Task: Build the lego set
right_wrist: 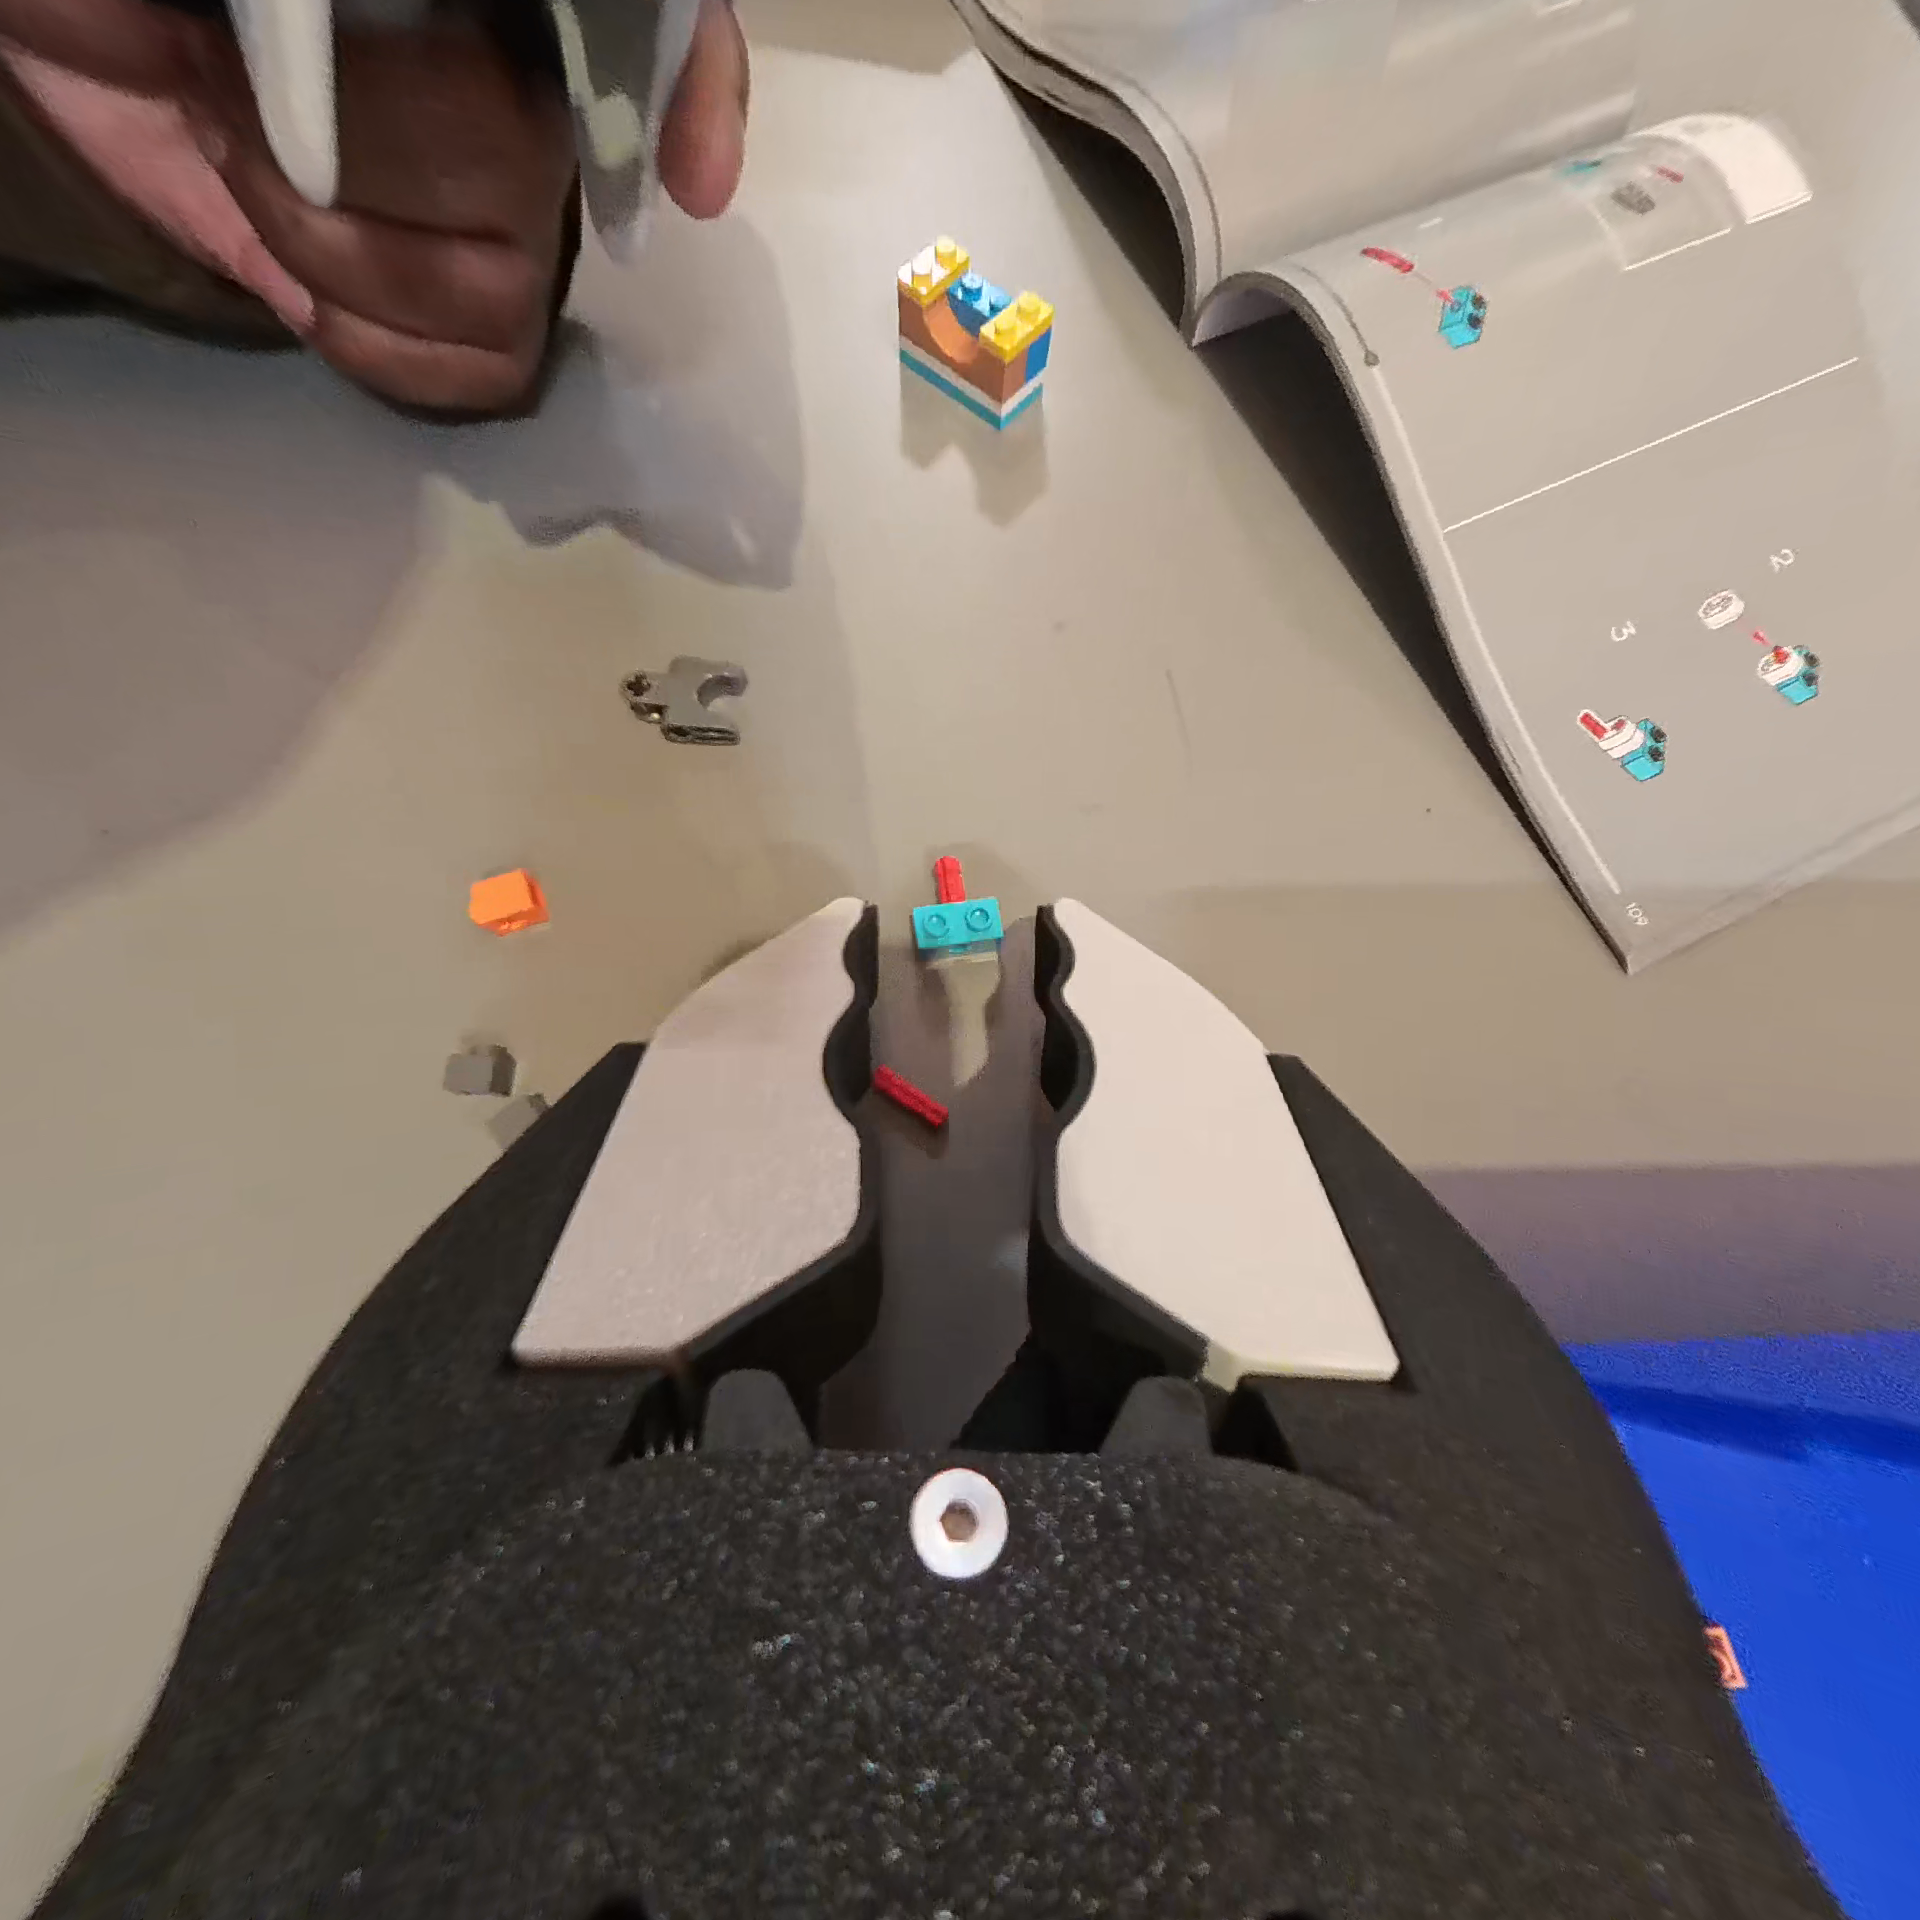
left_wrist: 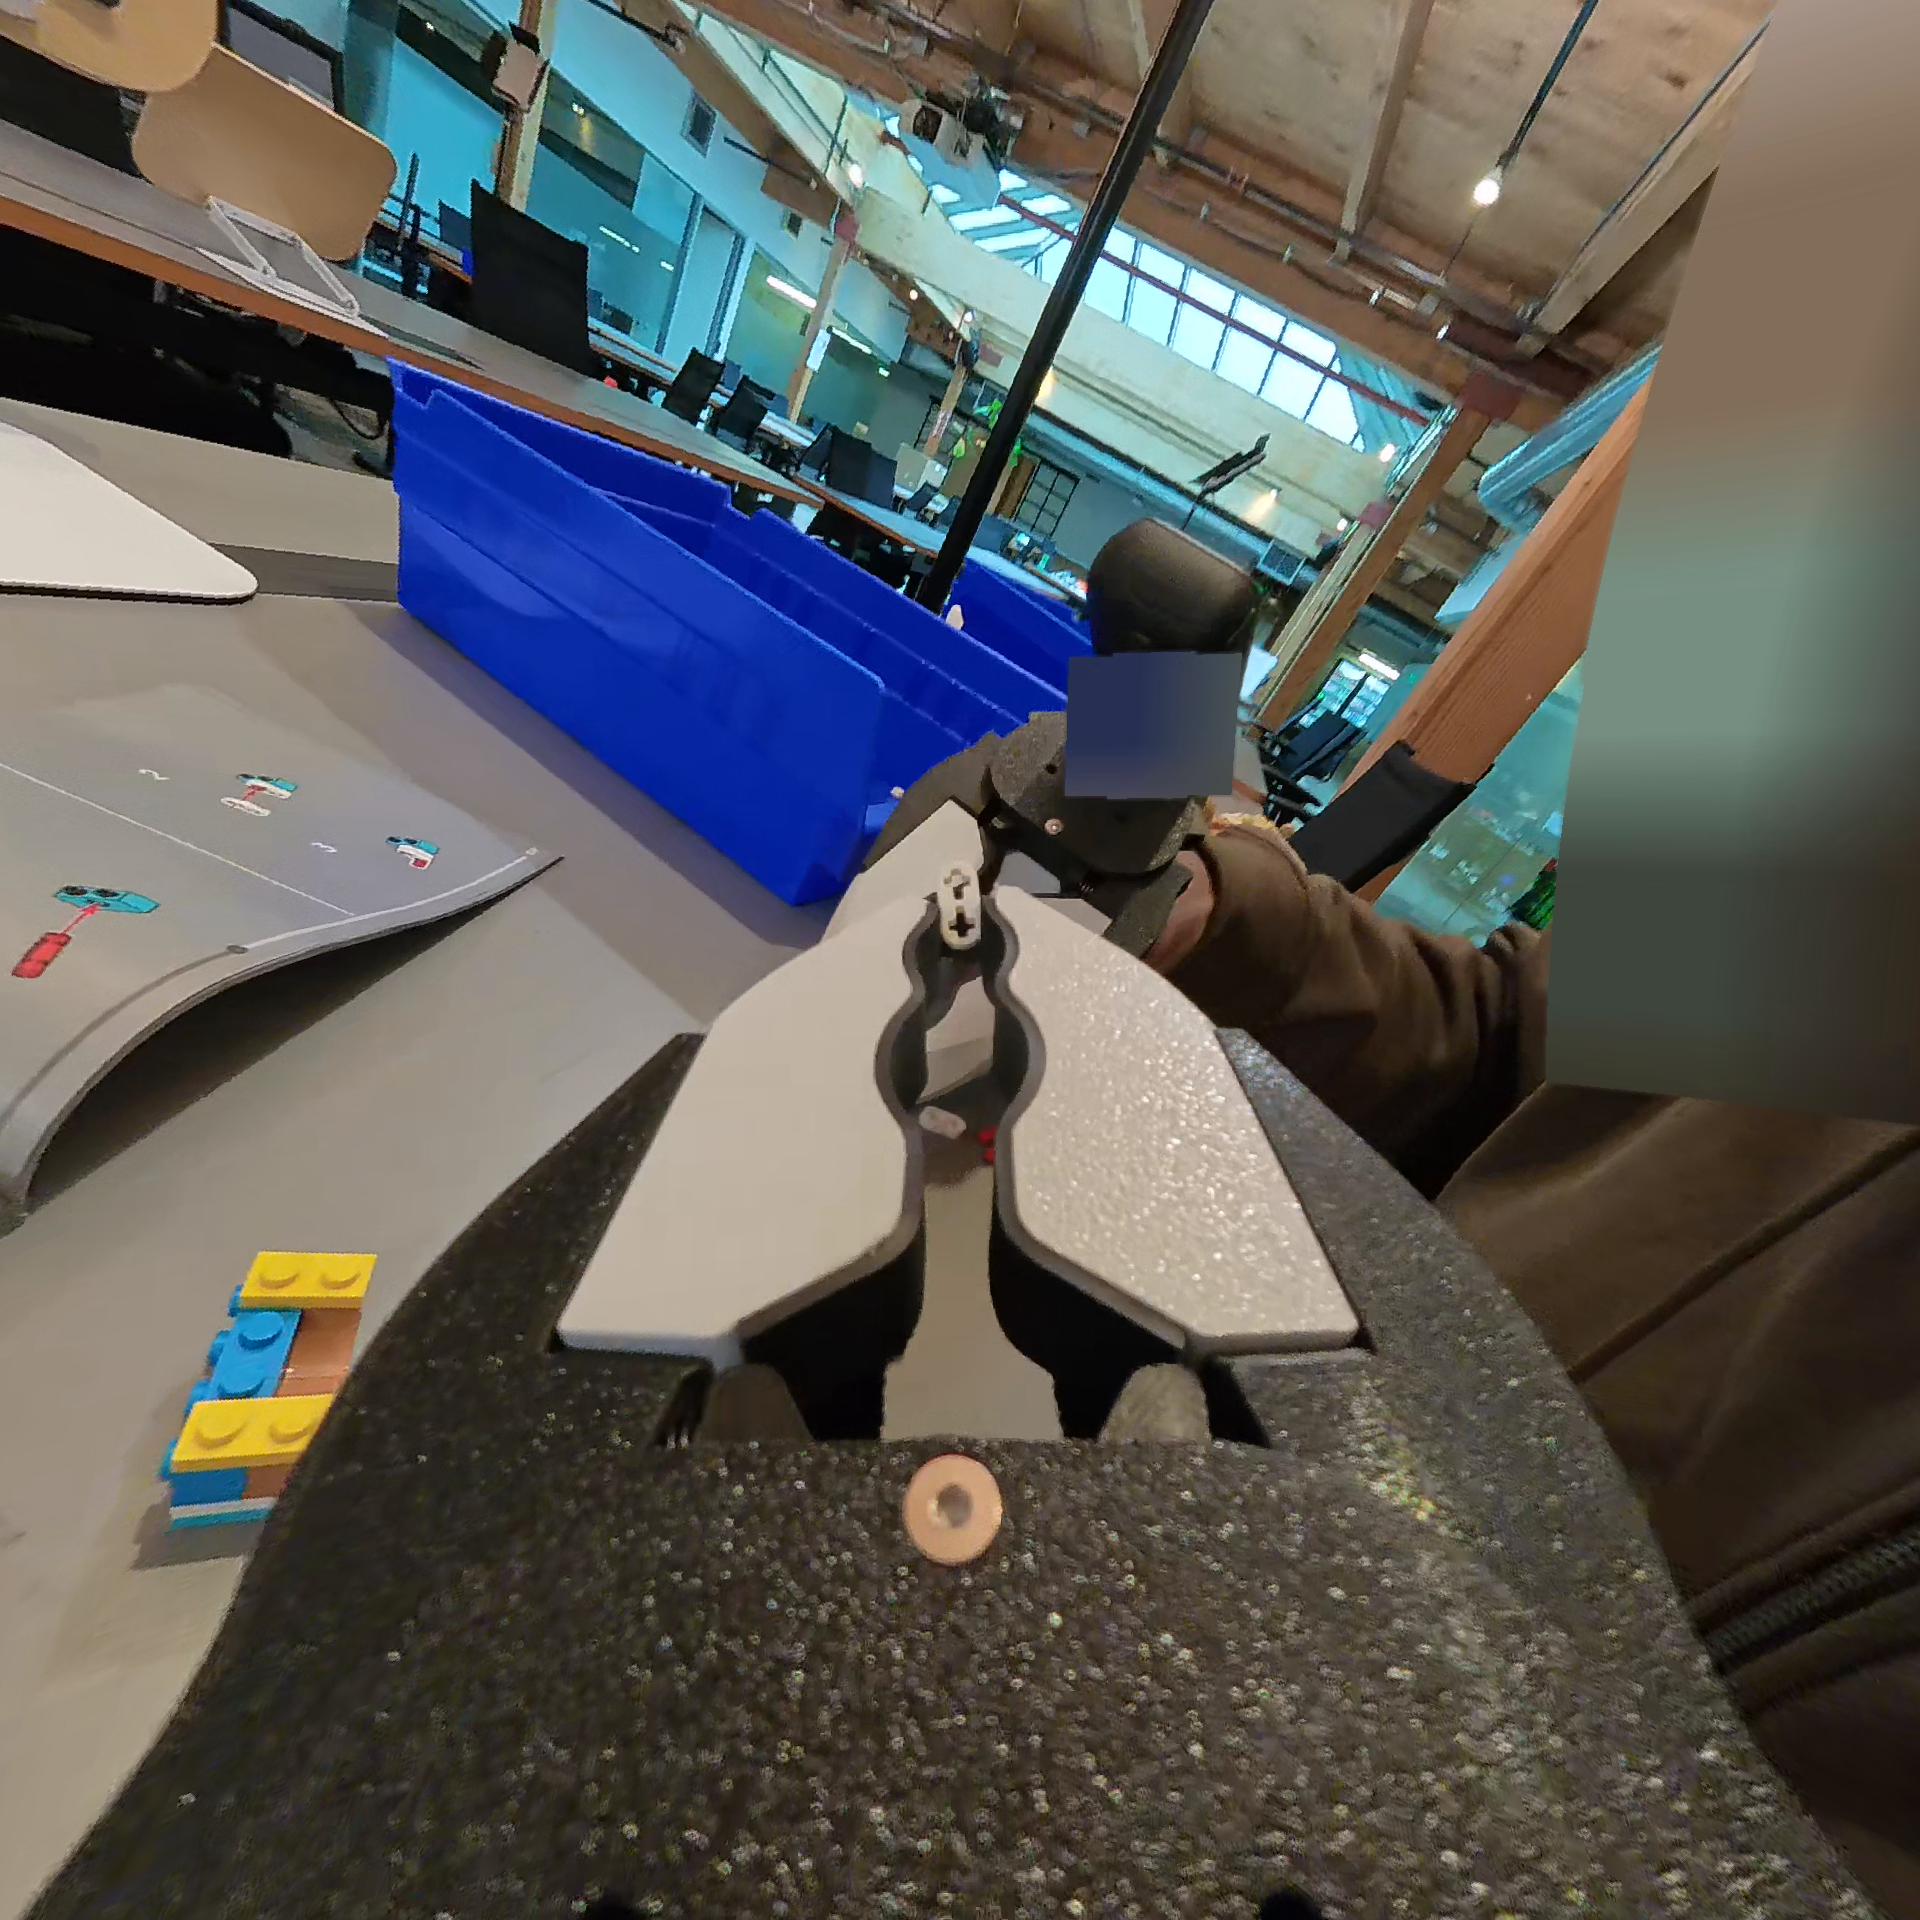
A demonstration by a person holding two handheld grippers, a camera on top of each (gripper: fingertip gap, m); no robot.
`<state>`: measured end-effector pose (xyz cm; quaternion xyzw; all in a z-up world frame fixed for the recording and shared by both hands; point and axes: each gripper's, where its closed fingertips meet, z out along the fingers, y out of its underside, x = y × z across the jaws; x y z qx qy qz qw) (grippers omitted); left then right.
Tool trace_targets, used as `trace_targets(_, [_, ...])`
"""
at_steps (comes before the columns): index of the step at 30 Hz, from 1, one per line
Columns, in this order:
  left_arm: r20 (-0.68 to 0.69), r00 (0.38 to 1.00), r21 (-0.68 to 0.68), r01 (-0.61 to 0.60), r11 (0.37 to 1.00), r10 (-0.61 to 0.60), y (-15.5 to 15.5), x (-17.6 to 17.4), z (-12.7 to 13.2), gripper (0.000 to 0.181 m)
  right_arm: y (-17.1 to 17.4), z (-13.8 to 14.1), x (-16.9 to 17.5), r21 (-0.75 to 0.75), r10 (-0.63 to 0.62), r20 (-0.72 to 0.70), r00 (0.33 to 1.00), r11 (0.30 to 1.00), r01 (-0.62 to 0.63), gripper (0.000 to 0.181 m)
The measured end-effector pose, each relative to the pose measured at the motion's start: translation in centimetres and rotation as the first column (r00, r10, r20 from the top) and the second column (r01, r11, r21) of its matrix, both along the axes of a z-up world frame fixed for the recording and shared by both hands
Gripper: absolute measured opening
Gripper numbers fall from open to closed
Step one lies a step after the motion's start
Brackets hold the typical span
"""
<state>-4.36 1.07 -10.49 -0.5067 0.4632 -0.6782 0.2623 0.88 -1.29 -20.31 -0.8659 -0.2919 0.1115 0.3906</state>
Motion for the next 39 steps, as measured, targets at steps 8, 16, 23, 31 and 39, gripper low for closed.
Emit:
trace_targets(8, [-0.023,0.999,0.071,0.023,0.997,-0.021,-0.9,0.2,-0.5,0.007,0.3,-1.0,-0.2,-0.060,0.012,0.037,0.999,0.998,-0.010,0.017])
trace_targets(16, [0.061,0.995,-0.057,0.076,0.995,-0.073,-0.8,-0.1,0.9,0.007,1.1,6.2,-1.9,0.214,0.078,-0.432,0.899,0.977,0.019,0.017])
trace_targets(23, [0.254,0.958,-0.536,0.252,0.806,-0.131,1.7,-1.0,3.2,0.007,1.7,10.8,-4.1,0.276,0.146,-0.691,0.708,0.958,0.071,0.016])
trace_targets(31, [0.148,0.981,-0.290,0.162,0.943,-0.123,0.4,-0.4,2.2,0.007,1.7,9.9,-4.8,0.211,0.089,-0.684,0.724,0.974,0.080,0.017])
trace_targets(39, [-0.105,0.994,0.331,0.013,0.944,0.023,0.0,0.8,-2.4,0.007,0.5,0.0,0.2,-0.036,-0.082,0.002,0.997,0.996,0.082,0.017])
